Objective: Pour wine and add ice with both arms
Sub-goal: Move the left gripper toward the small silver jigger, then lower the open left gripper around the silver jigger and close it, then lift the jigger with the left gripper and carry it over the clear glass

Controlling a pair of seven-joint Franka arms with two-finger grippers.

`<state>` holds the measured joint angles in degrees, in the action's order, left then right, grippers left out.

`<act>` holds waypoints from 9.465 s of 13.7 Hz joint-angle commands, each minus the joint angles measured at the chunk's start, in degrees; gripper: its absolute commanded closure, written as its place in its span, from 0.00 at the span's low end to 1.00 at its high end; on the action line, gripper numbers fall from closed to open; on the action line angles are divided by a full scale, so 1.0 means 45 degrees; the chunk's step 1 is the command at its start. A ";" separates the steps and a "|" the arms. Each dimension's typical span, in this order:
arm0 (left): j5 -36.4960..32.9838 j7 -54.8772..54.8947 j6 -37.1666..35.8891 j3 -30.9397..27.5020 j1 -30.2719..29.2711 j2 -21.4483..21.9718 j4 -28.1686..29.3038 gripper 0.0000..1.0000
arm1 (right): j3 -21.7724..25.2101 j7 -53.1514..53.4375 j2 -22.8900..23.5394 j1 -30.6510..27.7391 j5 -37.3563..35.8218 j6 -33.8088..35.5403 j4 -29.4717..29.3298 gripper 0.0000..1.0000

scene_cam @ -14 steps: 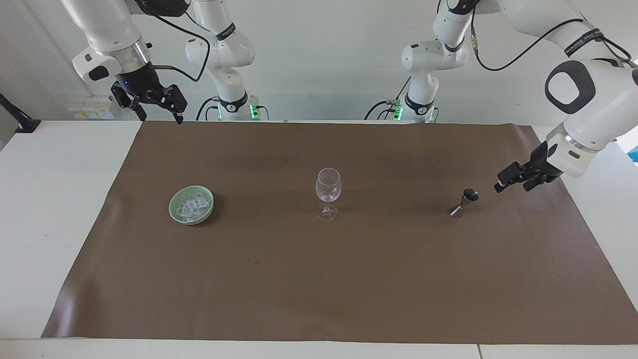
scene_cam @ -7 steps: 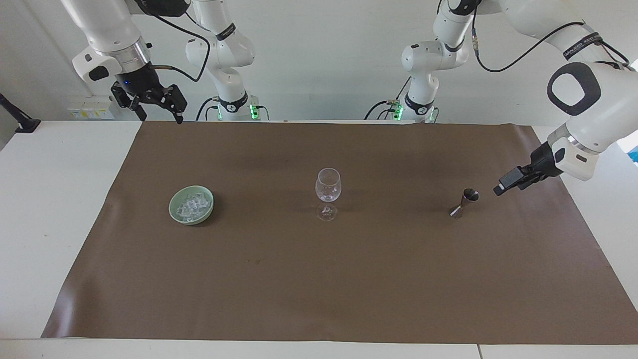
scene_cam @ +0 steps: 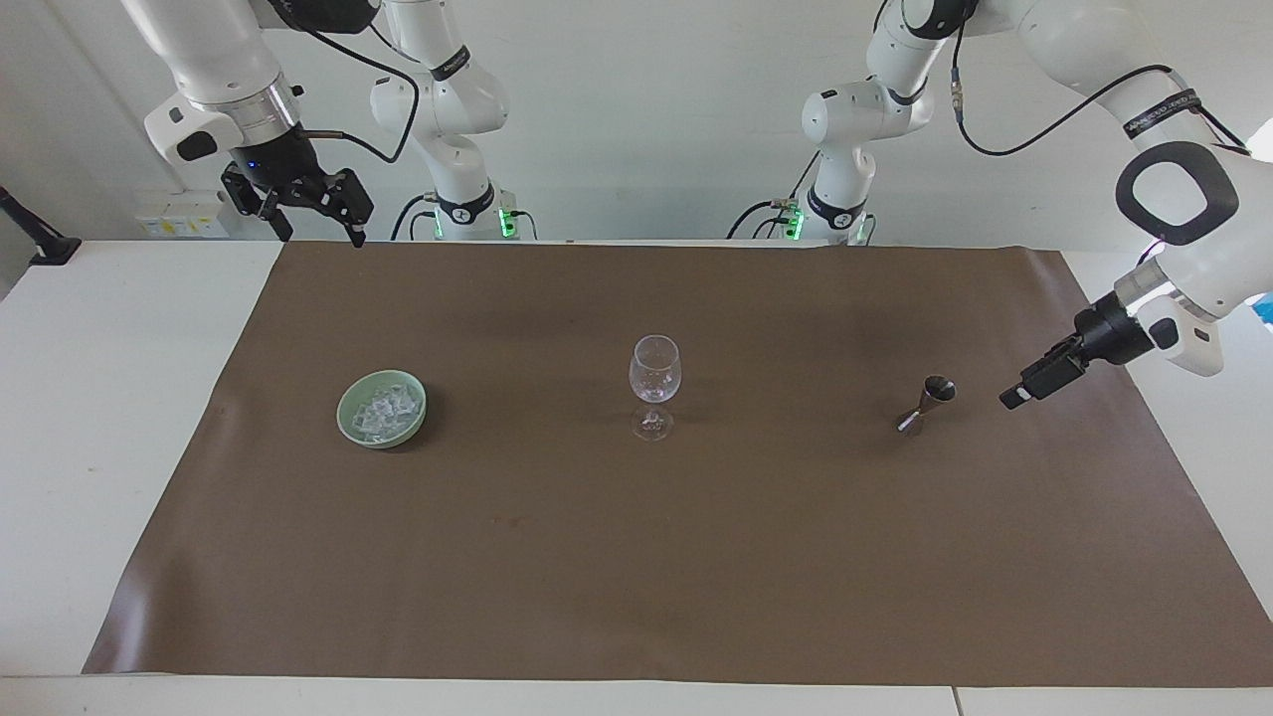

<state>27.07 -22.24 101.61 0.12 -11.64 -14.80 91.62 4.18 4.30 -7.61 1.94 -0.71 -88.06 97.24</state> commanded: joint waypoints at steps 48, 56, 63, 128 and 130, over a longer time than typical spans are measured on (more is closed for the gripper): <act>1.5215 -0.0976 0.3493 0.0188 -0.1418 0.1296 1.0852 0.00 | -0.0049 -0.0136 -0.0223 -0.0099 0.0256 -0.0021 0.0227 0.00; 1.5528 -0.0996 0.3611 0.0188 -0.1496 0.1296 1.0852 0.24 | -0.0049 -0.0136 -0.0223 -0.0099 0.0275 -0.0021 0.0227 0.00; 1.5762 -0.1287 0.3650 0.0188 -0.1652 0.1296 1.0832 1.00 | -0.0068 -0.0136 -0.0223 -0.0099 0.0276 -0.0021 0.0227 0.00; 1.4630 0.0955 2.1462 0.3235 1.0008 0.2858 0.5188 1.00 | -0.0068 -0.0136 -0.0223 -0.0099 0.0256 -0.0021 0.0227 0.00; 1.4630 0.1502 2.1462 0.3235 1.0008 0.2858 0.5168 1.00 | -0.0049 -0.0136 -0.0223 -0.0099 0.0275 -0.0021 0.0227 0.00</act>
<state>93.26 -18.07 196.30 15.35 32.20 -0.82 116.51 4.18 4.30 -7.61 1.94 -0.71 -88.06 97.24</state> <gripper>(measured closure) 0.780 0.000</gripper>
